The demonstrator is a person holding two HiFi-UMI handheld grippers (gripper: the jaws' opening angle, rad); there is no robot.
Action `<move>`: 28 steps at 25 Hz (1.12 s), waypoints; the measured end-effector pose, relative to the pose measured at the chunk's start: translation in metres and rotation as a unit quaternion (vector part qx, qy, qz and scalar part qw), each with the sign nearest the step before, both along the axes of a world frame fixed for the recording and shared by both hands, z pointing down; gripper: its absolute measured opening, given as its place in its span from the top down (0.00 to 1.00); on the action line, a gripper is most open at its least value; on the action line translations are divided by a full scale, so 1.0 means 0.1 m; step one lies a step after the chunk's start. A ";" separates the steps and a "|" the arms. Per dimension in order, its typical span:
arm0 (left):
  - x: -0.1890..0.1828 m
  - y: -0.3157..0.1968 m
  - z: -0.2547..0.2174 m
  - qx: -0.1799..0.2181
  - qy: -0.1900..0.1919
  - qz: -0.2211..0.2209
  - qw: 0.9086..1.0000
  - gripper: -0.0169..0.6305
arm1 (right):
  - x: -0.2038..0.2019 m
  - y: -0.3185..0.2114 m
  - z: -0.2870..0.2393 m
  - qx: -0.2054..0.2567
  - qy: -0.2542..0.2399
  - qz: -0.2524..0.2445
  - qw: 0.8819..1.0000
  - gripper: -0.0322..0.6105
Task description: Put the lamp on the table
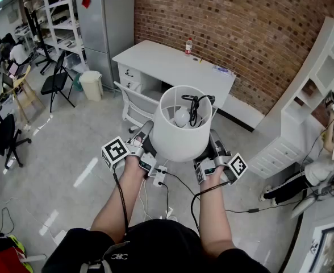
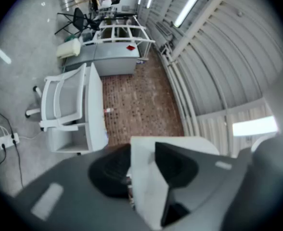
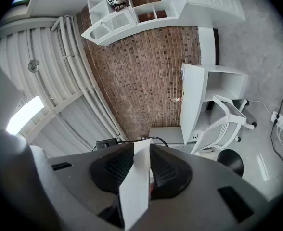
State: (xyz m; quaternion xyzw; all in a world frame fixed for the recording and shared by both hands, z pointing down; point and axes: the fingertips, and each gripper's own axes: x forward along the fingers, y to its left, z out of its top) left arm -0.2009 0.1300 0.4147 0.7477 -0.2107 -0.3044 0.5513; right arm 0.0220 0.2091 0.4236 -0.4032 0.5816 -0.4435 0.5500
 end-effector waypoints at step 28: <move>1.05 -0.34 0.18 -0.013 -0.016 -0.031 0.999 0.74 | 1.10 -0.44 0.24 -0.028 0.008 -0.042 0.999 0.79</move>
